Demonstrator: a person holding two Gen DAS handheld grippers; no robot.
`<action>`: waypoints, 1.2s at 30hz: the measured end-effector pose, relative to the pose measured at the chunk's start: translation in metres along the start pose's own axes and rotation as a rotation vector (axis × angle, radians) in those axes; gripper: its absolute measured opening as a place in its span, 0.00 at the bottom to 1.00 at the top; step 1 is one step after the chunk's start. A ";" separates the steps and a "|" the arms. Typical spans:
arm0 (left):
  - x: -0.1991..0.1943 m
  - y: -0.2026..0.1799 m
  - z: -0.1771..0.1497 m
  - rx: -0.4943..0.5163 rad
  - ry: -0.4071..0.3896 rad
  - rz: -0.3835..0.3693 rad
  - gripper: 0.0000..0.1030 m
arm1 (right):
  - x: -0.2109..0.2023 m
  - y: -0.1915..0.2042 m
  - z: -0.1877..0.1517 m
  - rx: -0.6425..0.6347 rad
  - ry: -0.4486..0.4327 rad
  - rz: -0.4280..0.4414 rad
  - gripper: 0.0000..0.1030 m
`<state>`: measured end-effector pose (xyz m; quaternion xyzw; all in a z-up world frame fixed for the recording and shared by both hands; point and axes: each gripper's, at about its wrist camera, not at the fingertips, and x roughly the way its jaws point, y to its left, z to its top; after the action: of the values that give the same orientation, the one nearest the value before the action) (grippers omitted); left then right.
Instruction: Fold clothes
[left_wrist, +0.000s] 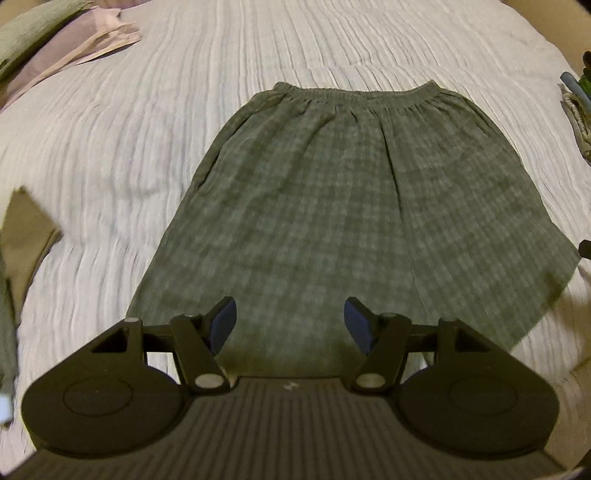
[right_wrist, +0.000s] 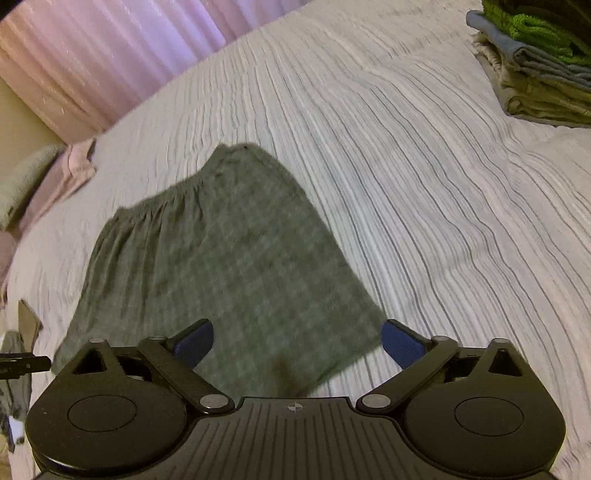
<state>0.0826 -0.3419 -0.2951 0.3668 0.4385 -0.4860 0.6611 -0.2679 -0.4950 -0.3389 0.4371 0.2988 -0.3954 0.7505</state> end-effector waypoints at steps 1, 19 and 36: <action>0.007 0.003 0.003 0.007 -0.006 -0.012 0.59 | 0.005 -0.004 0.001 0.008 -0.011 0.005 0.79; 0.071 0.058 0.052 0.018 -0.022 -0.143 0.59 | 0.089 -0.053 0.048 -0.072 -0.023 0.187 0.66; 0.087 0.109 0.043 -0.054 0.005 -0.198 0.59 | 0.096 -0.040 0.056 0.041 0.045 0.119 0.03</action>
<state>0.2102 -0.3809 -0.3557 0.3048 0.4870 -0.5363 0.6183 -0.2477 -0.5891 -0.4078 0.4781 0.2811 -0.3461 0.7568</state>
